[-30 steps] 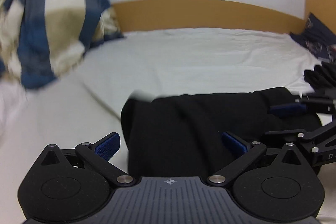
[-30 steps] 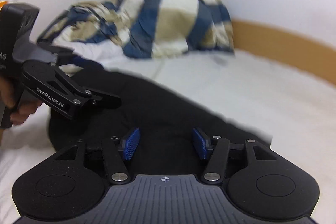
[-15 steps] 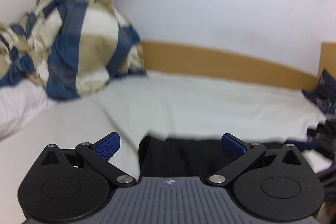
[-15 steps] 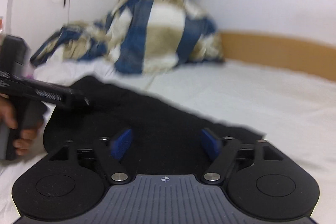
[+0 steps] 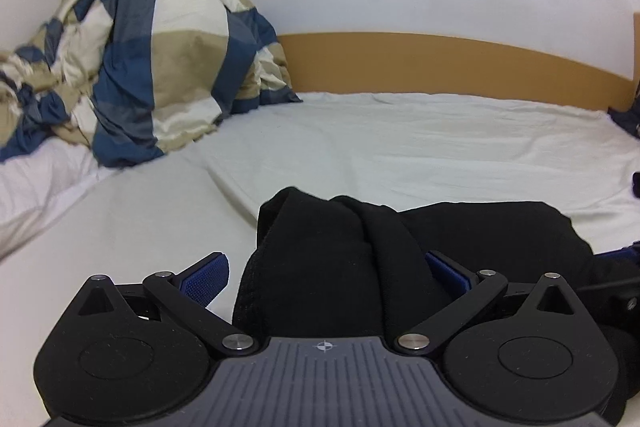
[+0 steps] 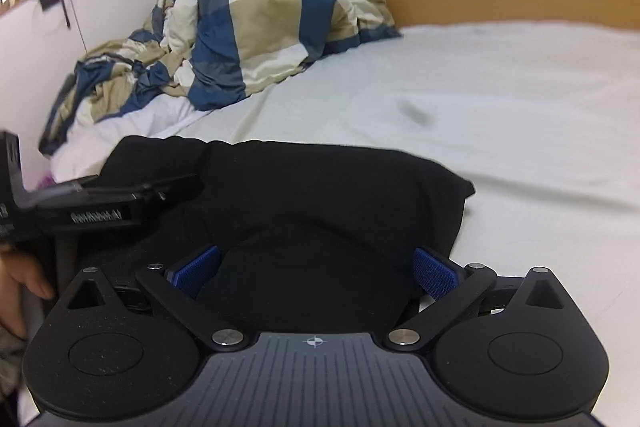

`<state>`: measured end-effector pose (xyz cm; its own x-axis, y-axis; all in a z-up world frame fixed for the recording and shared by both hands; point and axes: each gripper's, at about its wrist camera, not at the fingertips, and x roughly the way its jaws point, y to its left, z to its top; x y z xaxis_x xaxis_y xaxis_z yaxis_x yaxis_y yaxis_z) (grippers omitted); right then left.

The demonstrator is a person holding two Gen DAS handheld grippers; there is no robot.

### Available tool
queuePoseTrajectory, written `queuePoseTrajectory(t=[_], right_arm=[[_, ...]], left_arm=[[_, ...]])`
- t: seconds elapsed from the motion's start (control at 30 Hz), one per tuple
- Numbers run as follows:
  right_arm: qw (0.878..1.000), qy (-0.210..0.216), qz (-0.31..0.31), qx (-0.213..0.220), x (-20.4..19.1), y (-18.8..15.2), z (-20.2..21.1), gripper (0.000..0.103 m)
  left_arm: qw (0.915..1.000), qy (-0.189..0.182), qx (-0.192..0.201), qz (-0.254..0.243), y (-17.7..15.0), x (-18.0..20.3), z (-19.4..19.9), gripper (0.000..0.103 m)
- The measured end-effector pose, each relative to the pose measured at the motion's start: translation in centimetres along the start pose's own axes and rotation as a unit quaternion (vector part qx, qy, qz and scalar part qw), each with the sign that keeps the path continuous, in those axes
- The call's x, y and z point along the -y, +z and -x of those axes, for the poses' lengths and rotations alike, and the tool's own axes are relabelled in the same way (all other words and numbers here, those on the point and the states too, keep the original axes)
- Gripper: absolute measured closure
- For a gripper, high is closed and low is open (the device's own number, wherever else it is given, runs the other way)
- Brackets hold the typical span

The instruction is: Fold clothes

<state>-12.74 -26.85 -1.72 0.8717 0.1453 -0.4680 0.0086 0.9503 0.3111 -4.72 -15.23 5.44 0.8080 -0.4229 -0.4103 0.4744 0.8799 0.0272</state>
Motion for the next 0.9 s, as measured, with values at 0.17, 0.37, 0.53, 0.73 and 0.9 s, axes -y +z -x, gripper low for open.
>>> queuePoseTrajectory(t=[0.17, 0.37, 0.53, 0.73, 0.9], right_arm=[[0.998, -0.020, 0.031, 0.051, -1.4, -0.8, 2.8, 0.000], [0.965, -0.044, 0.165, 0.201, -4.2, -2.8, 8.3, 0.000], [0.955, -0.042, 0.234, 0.176, -5.7, -5.4, 8.7, 0.000], [0.942, -0.058, 0.255, 0.210, -6.4, -6.8, 10.0, 0.000], [0.935, -0.088, 0.294, 0.177, -7.7, -6.9, 8.2, 0.000]], left_arm=[[0.9971, 0.056, 0.050, -0.014, 0.1, 1.2, 4.6, 0.000], [0.9873, 0.110, 0.076, -0.086, 0.5, 3.3, 12.5, 0.000], [0.9934, 0.049, 0.058, -0.086, -2.6, 0.9, 17.0, 0.000], [0.9909, 0.077, 0.057, -0.095, -6.6, -0.1, 16.1, 0.000], [0.9723, 0.114, 0.094, -0.181, -8.5, 2.0, 17.2, 0.000]])
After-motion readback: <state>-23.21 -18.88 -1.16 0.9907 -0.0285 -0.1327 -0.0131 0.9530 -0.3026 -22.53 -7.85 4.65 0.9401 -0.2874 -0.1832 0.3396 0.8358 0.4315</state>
